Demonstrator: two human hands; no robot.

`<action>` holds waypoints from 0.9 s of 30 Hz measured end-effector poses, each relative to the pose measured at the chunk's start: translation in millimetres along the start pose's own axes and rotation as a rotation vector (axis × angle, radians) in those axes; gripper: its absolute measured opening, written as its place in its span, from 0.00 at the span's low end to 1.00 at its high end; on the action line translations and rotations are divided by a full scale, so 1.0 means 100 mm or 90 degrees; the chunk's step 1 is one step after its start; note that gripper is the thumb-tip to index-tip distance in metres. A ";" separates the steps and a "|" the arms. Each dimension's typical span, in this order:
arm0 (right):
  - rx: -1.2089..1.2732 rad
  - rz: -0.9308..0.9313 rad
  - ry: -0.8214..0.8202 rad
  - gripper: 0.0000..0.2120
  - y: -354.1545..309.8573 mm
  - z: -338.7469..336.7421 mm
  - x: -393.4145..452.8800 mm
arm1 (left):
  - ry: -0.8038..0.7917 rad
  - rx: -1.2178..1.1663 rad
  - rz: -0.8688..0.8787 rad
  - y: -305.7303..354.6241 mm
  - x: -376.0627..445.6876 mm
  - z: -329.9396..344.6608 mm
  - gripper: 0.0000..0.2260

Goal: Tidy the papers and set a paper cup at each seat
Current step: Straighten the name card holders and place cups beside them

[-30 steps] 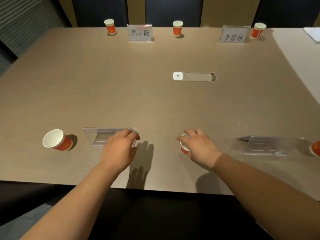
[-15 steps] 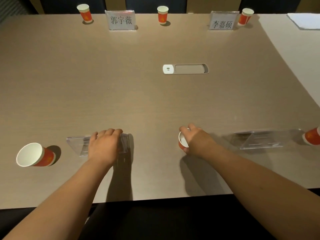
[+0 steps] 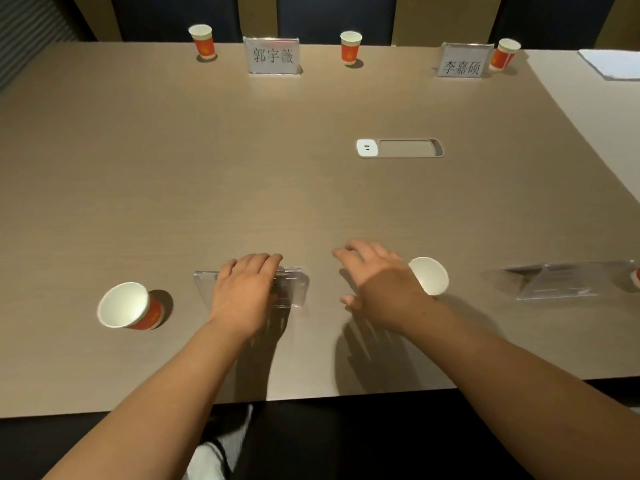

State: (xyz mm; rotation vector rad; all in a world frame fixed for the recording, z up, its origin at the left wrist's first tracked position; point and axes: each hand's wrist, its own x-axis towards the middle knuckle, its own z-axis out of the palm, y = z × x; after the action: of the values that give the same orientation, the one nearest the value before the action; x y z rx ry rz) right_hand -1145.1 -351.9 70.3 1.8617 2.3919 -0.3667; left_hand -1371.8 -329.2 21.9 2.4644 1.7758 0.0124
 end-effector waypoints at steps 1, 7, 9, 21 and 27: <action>0.007 -0.003 0.001 0.31 -0.17 0.00 0.04 | 0.017 -0.011 0.006 -0.11 -0.05 -0.06 0.29; 0.013 0.011 0.003 0.18 -1.33 0.07 0.29 | 0.060 -0.012 -0.043 -1.13 -0.43 -0.38 0.27; 0.005 0.001 -0.012 0.18 -1.70 0.09 0.37 | 0.023 0.015 -0.102 -1.43 -0.53 -0.45 0.31; -0.017 0.105 -0.038 0.29 -2.21 0.17 0.96 | -0.210 -0.089 -0.247 -2.11 -0.50 -0.26 0.33; -0.059 0.145 -0.148 0.21 -1.94 0.44 1.18 | -0.169 -0.088 -0.096 -2.34 -0.32 -0.18 0.25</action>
State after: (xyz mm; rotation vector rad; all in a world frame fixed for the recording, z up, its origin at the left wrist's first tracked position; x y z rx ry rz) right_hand -1365.3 -296.1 28.1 1.9077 1.9902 -0.4175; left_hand -1605.0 -285.1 20.9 2.1210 1.7743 -0.1880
